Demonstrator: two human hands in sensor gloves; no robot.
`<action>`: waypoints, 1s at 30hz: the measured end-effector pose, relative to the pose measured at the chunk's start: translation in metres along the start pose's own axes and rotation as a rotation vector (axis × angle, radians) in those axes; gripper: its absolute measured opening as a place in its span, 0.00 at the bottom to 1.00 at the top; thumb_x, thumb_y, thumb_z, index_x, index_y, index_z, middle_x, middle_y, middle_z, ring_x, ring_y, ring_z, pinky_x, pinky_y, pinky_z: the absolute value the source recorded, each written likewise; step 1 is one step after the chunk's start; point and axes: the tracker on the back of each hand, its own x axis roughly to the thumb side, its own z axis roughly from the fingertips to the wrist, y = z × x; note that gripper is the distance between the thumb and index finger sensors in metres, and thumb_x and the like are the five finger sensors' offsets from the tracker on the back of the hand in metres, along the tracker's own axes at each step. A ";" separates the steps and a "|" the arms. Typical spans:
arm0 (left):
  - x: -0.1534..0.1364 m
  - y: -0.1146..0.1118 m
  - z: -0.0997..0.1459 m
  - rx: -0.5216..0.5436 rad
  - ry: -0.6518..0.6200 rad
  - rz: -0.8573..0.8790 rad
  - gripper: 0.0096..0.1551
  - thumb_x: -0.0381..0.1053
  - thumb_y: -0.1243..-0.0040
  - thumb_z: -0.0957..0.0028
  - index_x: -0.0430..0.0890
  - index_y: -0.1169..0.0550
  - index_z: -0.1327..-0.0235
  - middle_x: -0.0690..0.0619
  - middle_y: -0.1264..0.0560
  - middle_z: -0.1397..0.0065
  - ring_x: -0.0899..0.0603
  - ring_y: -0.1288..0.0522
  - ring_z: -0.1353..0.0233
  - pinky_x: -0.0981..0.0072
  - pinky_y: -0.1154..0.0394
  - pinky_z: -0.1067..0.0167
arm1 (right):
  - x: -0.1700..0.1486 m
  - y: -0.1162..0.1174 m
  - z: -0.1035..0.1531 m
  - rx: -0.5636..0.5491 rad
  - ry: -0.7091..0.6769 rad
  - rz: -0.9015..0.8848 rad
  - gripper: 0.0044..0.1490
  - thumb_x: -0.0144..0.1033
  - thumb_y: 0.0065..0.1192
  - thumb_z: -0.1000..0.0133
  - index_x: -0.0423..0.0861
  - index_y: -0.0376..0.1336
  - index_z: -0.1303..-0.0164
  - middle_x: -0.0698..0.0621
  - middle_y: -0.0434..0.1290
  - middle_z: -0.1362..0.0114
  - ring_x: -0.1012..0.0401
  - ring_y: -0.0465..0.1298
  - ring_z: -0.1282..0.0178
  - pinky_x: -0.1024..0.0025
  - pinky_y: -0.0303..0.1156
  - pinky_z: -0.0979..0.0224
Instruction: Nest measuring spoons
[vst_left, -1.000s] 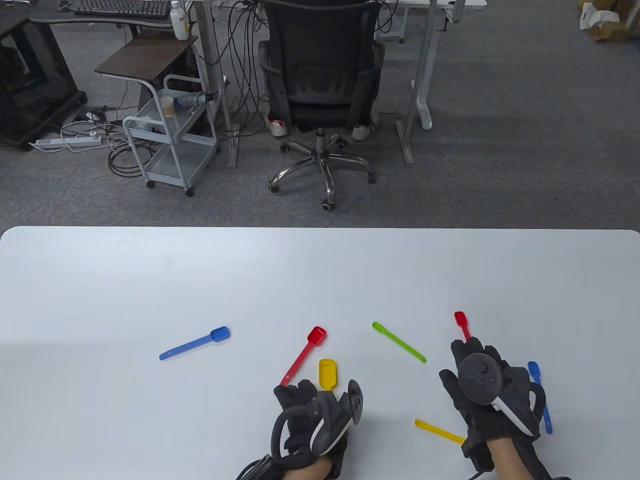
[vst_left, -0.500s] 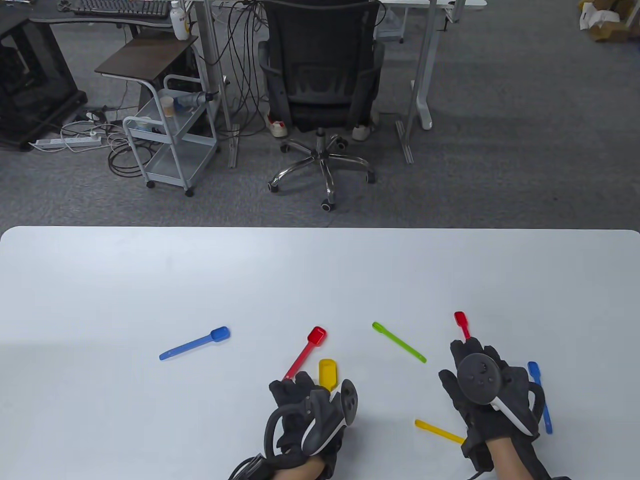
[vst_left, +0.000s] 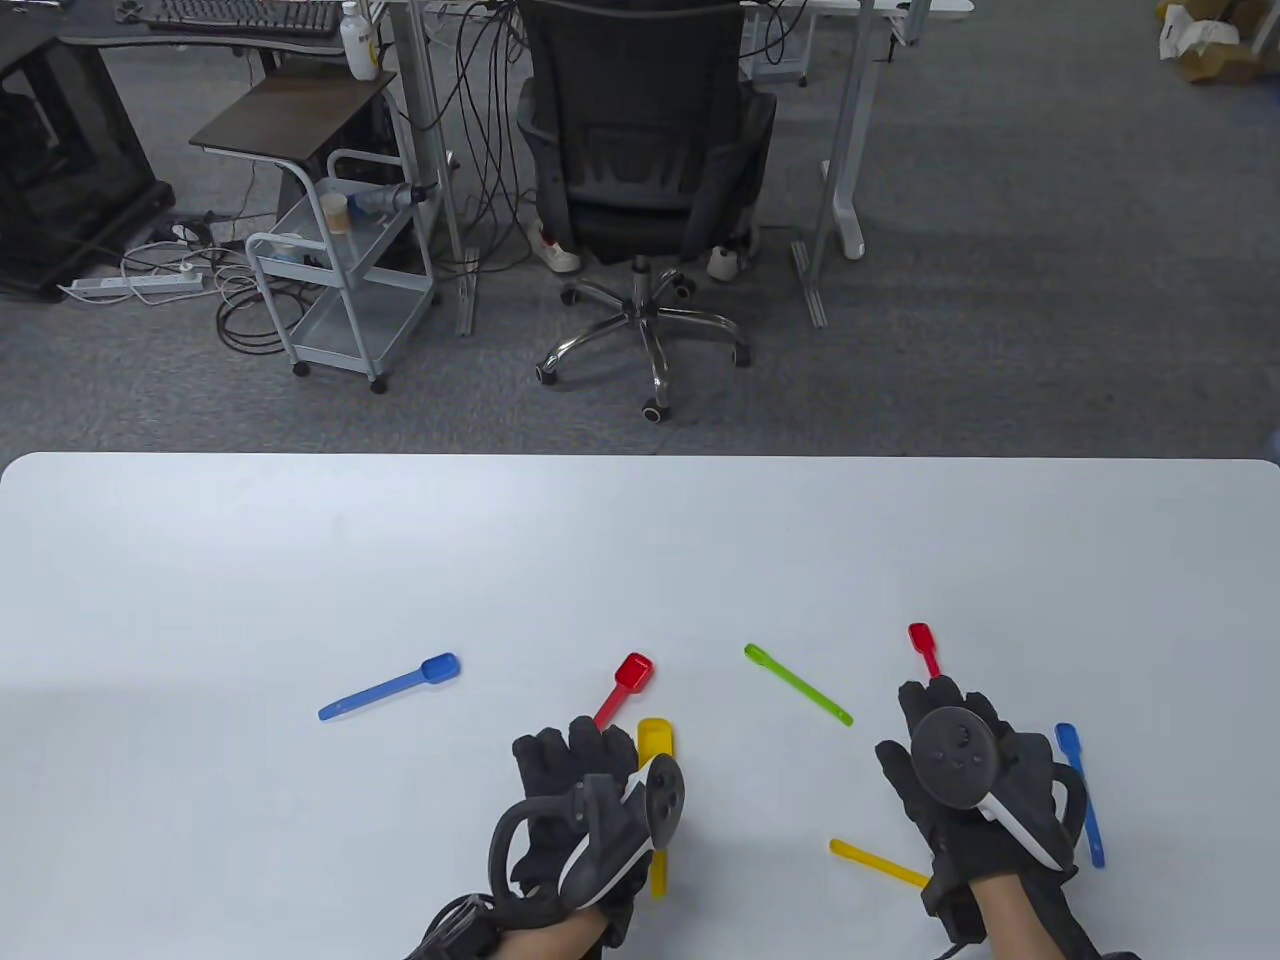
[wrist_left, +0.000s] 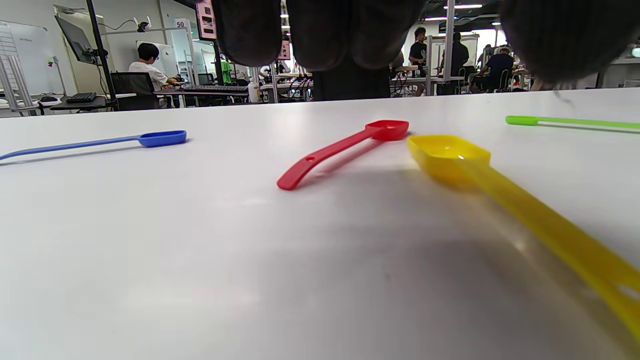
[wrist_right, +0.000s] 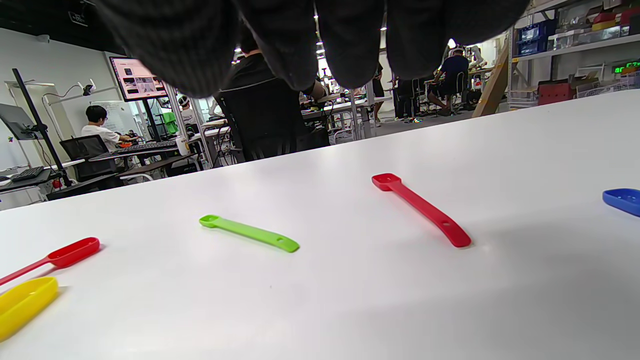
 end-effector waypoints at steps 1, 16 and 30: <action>-0.002 0.002 -0.002 0.006 -0.001 0.004 0.49 0.75 0.35 0.59 0.53 0.26 0.24 0.46 0.30 0.17 0.28 0.29 0.18 0.34 0.42 0.20 | 0.000 0.000 0.000 0.002 0.000 0.000 0.43 0.52 0.58 0.42 0.45 0.59 0.18 0.35 0.60 0.11 0.31 0.62 0.18 0.34 0.59 0.24; -0.035 -0.008 -0.047 -0.016 0.102 0.016 0.46 0.71 0.30 0.59 0.54 0.24 0.26 0.47 0.28 0.18 0.31 0.27 0.18 0.34 0.40 0.20 | 0.001 0.002 -0.001 0.013 0.005 0.002 0.43 0.52 0.58 0.42 0.45 0.59 0.18 0.35 0.60 0.11 0.31 0.62 0.18 0.34 0.59 0.24; -0.028 -0.038 -0.067 -0.099 0.128 -0.042 0.37 0.67 0.28 0.58 0.53 0.18 0.35 0.48 0.30 0.16 0.31 0.28 0.17 0.34 0.42 0.20 | 0.001 0.003 -0.001 0.022 0.008 0.005 0.43 0.52 0.58 0.42 0.44 0.59 0.18 0.35 0.61 0.11 0.31 0.62 0.18 0.34 0.59 0.24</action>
